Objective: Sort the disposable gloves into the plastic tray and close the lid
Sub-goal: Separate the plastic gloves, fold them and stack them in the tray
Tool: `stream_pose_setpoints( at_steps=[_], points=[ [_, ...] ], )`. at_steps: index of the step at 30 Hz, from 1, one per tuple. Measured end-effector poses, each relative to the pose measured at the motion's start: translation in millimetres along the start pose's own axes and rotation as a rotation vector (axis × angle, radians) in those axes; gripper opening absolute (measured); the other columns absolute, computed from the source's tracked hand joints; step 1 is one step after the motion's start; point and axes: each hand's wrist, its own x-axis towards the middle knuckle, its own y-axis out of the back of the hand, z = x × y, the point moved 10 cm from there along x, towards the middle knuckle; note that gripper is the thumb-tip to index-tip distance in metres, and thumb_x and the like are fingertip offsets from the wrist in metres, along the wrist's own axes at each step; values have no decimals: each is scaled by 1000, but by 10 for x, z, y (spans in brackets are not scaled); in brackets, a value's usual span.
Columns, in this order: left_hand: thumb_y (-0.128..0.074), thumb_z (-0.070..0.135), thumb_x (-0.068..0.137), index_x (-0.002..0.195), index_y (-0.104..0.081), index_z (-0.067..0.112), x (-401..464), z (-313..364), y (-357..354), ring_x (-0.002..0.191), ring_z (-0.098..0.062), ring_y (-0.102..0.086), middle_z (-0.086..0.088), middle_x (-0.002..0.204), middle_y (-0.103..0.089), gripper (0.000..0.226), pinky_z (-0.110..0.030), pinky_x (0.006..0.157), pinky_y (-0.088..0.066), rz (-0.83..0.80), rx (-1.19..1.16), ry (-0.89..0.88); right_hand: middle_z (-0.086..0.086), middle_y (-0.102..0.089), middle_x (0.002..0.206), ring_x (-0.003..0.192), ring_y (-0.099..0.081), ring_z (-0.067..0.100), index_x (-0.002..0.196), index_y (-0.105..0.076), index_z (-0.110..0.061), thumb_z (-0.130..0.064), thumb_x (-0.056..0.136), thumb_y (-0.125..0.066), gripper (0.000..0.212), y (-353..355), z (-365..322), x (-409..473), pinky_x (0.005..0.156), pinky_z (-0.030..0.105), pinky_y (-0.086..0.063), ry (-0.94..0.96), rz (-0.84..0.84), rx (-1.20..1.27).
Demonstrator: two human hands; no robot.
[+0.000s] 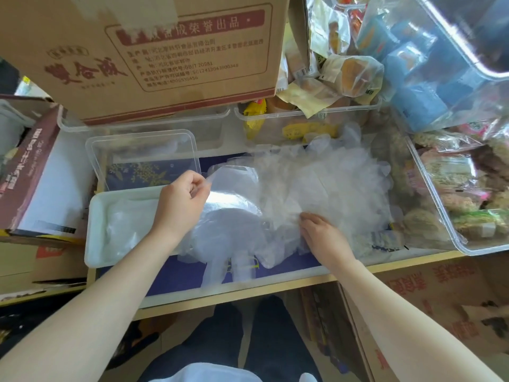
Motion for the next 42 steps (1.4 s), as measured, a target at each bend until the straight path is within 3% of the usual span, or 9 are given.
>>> stream_pose_setpoints(
  at_steps=[4, 9, 12, 16, 20, 24, 30, 38, 42],
  points=[
    [-55, 25, 91, 78, -56, 11, 33, 47, 112, 57, -12, -44, 1, 61, -53, 20, -14, 52, -32, 4, 11, -32, 10, -65, 110, 96, -61, 26, 109, -64, -7, -14, 96, -48, 22, 148, 279, 43, 78, 29, -45, -217, 37, 299],
    [-56, 24, 91, 78, -57, 8, 76, 178, 238, 54, -12, -40, -5, 62, -54, 21, -14, 50, -30, 6, -41, -74, 3, -59, 76, 70, -55, 17, 79, -58, -9, -15, 82, -70, 14, 380, 432, -41, 61, 26, -43, -385, 82, 758],
    [-56, 26, 92, 76, -53, 9, 101, 307, 297, 52, -13, -37, -1, 55, -45, 23, -16, 49, -29, -4, -42, -109, 4, -55, 75, 63, -51, 12, 75, -55, -14, -17, 83, -69, 17, 526, 398, -117, 57, 21, -41, -418, 7, 1161],
    [-53, 35, 93, 76, -56, 9, 190, 492, 421, 50, -9, -40, 2, 53, -43, 31, -20, 51, -31, -8, -66, -151, 3, -68, 88, 60, -59, 6, 79, -53, -14, -18, 94, -55, 16, 1169, 393, -150, 52, 17, -46, -362, 233, 1330],
    [-42, 47, 90, 80, -62, -4, 279, 639, 541, 63, -18, -42, -11, 66, -49, 55, -30, 56, -24, 15, -128, -190, -4, -70, 76, 62, -63, 6, 81, -60, -14, -16, 97, -47, 20, 1723, 167, -154, 51, 16, -45, -233, 339, 1545],
    [-45, 30, 97, 87, -67, 4, 261, 738, 589, 64, -21, -48, -19, 72, -60, 36, -29, 58, -32, 50, -136, -202, -1, -68, 73, 64, -62, 10, 81, -67, -12, -12, 88, -60, 10, 2003, 13, -183, 56, 17, -47, -179, 394, 1490],
    [-44, 29, 97, 78, -55, -6, 188, 680, 575, 54, -15, -29, 0, 53, -32, 42, -31, 55, -25, 38, -138, -197, 2, -57, 68, 48, -40, 8, 63, -51, -16, -10, 78, -72, 26, 2008, 149, -118, 44, 19, -31, -347, 564, 1000],
    [-47, 27, 97, 93, -69, 16, 214, 812, 667, 85, -15, -57, 2, 82, -64, 24, -23, 73, -41, 54, -227, -230, -2, -66, 68, 60, -59, 9, 82, -58, 1, 4, 90, -52, 10, 2266, -953, -384, 57, 17, -47, 326, 3, 1165],
    [-46, 18, 97, 80, -67, 12, 234, 978, 642, 57, -13, -45, 12, 62, -60, 27, -25, 57, -35, 4, -236, -250, -3, -69, 71, 58, -62, 8, 85, -76, -17, 0, 71, -68, 24, 2317, -1204, -488, 53, 17, -49, 320, -183, 1506]
  ],
)
